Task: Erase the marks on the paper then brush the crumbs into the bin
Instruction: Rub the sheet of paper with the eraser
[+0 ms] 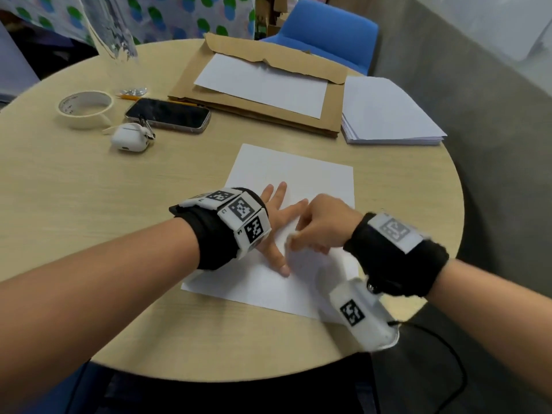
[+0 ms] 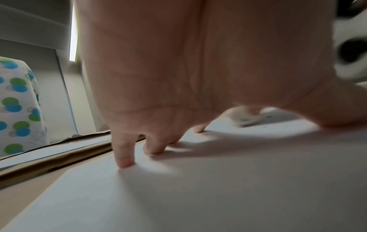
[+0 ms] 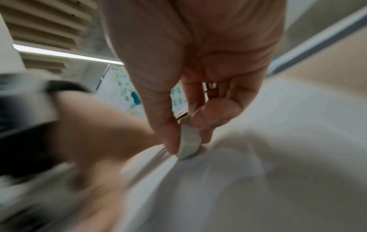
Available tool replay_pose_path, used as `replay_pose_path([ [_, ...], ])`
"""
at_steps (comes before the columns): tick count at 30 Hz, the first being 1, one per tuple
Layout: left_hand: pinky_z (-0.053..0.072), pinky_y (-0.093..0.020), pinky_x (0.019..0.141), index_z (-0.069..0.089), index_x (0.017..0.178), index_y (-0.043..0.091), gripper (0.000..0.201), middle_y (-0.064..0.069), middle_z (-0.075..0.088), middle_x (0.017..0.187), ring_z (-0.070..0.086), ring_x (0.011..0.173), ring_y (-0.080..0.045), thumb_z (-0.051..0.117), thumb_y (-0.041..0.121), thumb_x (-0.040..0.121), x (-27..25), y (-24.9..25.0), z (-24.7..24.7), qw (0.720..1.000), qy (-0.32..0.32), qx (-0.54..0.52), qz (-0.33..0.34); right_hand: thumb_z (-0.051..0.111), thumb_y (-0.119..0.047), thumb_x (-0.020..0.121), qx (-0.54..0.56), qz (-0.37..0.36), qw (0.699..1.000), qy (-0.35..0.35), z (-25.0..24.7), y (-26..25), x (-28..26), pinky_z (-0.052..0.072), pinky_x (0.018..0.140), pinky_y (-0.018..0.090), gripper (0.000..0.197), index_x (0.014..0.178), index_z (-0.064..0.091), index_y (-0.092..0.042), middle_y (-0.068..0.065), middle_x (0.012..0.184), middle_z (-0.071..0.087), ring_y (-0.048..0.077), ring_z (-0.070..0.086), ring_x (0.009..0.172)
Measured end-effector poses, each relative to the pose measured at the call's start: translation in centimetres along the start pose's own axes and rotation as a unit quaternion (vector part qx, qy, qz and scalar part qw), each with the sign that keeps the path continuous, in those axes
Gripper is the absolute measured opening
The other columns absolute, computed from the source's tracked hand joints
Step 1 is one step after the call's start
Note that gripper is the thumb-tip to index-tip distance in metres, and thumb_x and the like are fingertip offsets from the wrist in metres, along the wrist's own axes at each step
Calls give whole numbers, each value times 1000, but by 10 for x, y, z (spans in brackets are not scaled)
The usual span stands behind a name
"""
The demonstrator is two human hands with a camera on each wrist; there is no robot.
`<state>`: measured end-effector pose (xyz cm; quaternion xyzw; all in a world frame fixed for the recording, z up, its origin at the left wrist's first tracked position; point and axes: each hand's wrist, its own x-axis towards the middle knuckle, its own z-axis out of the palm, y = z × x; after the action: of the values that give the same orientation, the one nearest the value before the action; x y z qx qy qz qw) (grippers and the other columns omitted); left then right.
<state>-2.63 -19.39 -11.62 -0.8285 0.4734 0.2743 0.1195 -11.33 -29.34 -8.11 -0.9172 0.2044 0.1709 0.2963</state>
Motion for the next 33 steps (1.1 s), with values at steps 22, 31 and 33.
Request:
replay_pose_path([
  [22, 16, -34, 115, -3, 150, 26, 80, 0, -9, 159, 10, 146, -19, 51, 40, 93, -7, -71, -28, 996, 32, -22, -75, 52, -14, 91, 738, 57, 672, -31, 33, 22, -8, 56, 74, 29, 10, 93, 55, -4, 16, 101, 64, 25, 64, 89],
  [31, 15, -36, 116, -5, 149, 29, 83, 2, -12, 158, 5, 146, -18, 53, 39, 92, -6, -77, -27, 997, 18, -45, -58, 52, -17, 91, 758, 59, 649, 26, 24, 15, -16, 53, 73, 31, 10, 83, 55, -10, 11, 101, 64, 22, 65, 87],
  [33, 14, -35, 116, -5, 149, 29, 83, 2, -13, 158, 4, 147, -17, 53, 38, 92, -6, -78, -27, 997, 17, -50, -55, 53, -18, 89, 747, 59, 650, -126, 44, 3, -27, 56, 74, 32, 12, 90, 59, -7, 12, 105, 66, 23, 68, 88],
])
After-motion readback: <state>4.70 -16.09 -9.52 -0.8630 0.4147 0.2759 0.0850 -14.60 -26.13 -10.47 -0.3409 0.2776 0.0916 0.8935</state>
